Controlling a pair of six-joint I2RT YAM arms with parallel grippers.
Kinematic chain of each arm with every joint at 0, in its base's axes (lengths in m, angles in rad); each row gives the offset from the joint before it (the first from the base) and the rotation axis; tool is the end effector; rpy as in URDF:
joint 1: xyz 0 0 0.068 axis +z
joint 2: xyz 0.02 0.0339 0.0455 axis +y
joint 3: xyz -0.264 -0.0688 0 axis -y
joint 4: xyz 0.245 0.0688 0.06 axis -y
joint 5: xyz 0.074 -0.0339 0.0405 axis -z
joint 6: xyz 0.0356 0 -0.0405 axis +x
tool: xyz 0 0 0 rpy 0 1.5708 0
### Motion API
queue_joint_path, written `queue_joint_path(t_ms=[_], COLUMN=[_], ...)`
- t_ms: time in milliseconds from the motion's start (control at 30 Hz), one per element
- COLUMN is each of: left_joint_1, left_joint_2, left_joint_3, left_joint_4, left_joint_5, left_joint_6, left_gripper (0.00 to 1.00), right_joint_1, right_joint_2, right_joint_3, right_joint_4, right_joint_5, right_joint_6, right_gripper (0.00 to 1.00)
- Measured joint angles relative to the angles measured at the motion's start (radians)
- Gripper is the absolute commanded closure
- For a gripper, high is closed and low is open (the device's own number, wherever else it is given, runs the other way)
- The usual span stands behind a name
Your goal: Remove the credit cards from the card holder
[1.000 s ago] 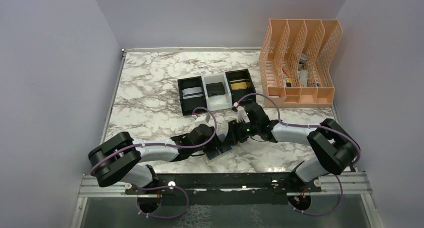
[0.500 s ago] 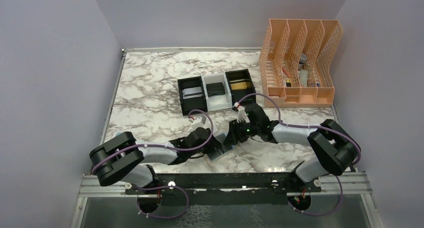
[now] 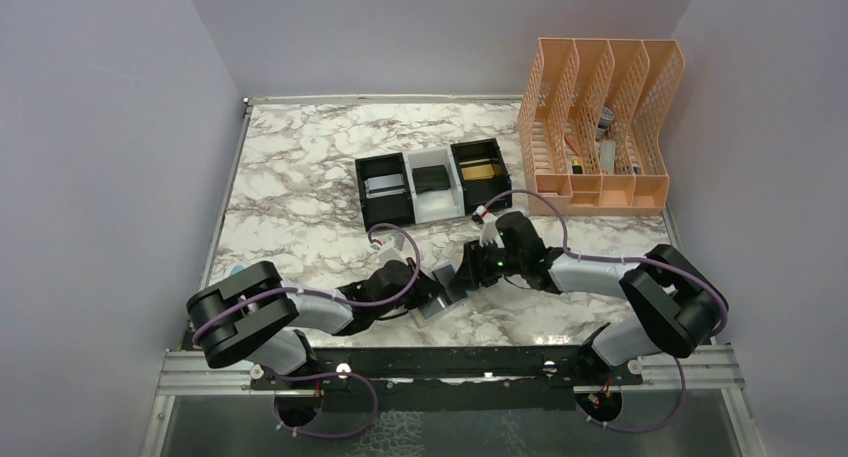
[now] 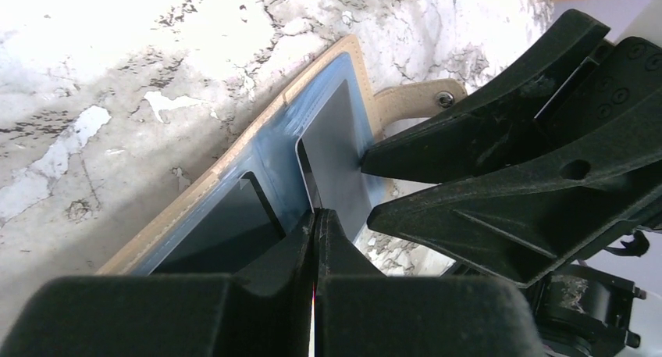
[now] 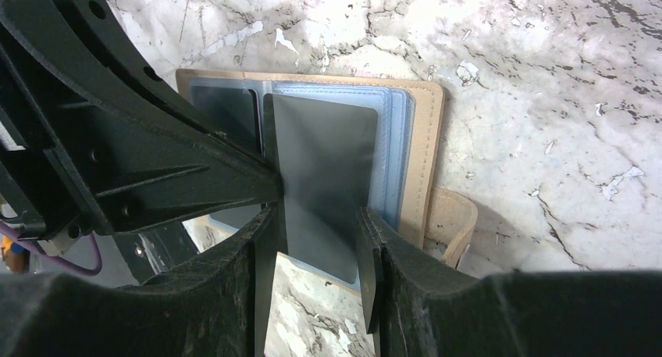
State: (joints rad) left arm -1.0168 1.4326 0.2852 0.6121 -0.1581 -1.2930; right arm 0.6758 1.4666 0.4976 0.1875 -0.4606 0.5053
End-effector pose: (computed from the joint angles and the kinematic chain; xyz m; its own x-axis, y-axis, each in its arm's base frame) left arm 0.1273 -0.1951 0.1206 -0.8127 -0.4914 -0.3131 -0.0473 0.5912 -0.8051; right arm 0.1897 0.1724 0.1335 -0.8713 -0.1427 -0.4696 -0.4397 0.6521 0.6176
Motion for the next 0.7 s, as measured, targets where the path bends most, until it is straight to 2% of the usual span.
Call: queue_joint_path(t_ms=[300, 700], left_joint_1=[0.000, 0.000], left_joint_2=[-0.050, -0.132], left_joint_3=[-0.058, -0.063], left_joint_4=[0.039, -0.040], left_joint_5=[0.000, 0.001], left_joint_6=[0.001, 0.062], left_gripper=[1.00, 1.00], right_joint_1=[0.004, 0.004], right_joint_2=[-0.006, -0.008], right_joint_3=[0.006, 0.002], right_joint_4=[-0.017, -0.008], right_joint_5=[0.024, 0.003], right_joint_6=[-0.005, 0.014], right_gripper=[0.58, 0.58])
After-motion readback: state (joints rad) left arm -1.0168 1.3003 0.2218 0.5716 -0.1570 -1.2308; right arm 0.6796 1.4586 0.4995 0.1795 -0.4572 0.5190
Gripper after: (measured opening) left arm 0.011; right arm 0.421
